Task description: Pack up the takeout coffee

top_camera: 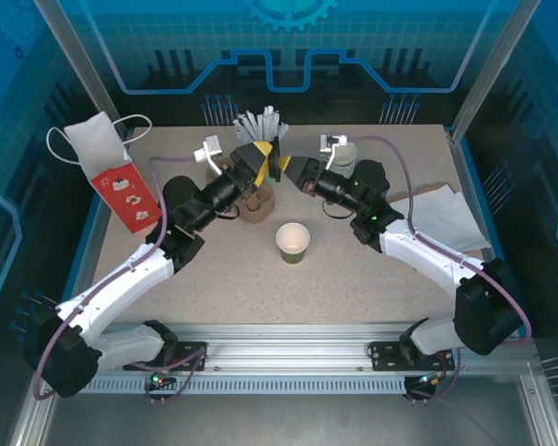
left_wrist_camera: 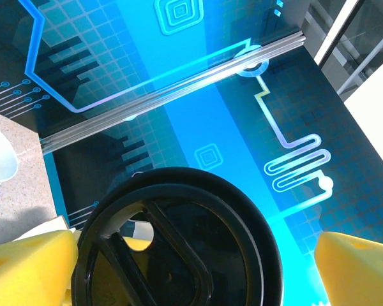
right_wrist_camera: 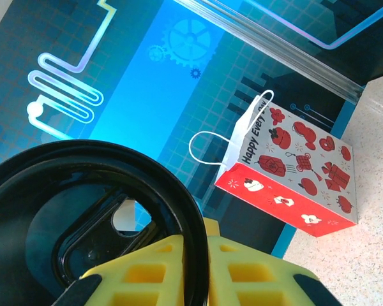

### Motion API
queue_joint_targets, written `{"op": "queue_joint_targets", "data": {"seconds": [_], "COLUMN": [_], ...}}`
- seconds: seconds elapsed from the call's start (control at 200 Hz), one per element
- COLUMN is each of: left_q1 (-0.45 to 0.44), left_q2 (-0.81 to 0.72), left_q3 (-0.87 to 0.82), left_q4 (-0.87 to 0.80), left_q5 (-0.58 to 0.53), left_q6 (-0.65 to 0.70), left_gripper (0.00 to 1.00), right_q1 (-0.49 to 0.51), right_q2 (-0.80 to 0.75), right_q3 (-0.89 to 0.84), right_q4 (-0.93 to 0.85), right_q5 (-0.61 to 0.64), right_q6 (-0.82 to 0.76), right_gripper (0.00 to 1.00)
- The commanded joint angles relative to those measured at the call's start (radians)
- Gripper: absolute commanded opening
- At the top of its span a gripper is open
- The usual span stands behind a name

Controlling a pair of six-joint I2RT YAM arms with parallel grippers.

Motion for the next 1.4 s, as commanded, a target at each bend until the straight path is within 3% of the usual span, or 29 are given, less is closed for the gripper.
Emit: {"op": "queue_joint_targets", "data": {"seconds": [0.0,0.295,0.75,1.396], "left_q1": [-0.007,-0.008,-0.008,-0.007], "left_q2": [-0.007,0.003,0.002,-0.008], "left_q3": [0.023,0.022,0.035,0.001], "left_q4": [0.026,0.013,-0.032,-0.008], "left_q5": [0.01,0.009,0.007,-0.03], "left_q6": [-0.006,0.0,0.032,0.025], "left_gripper": [0.95,0.83,0.85,0.7], "right_q1": [0.016,0.017,0.021,0.022], "right_q2": [0.009,0.016,0.03,0.035], "right_q3": [0.035,0.042,0.058,0.061], "right_q4": [0.066,0.076,0.068,0.048], "right_q5": [-0.01,-0.016,-0.025,-0.018], "right_q6": [0.023,0.035,0.032,0.024], "right_gripper": [0.15,0.15,0.15,0.17]}}
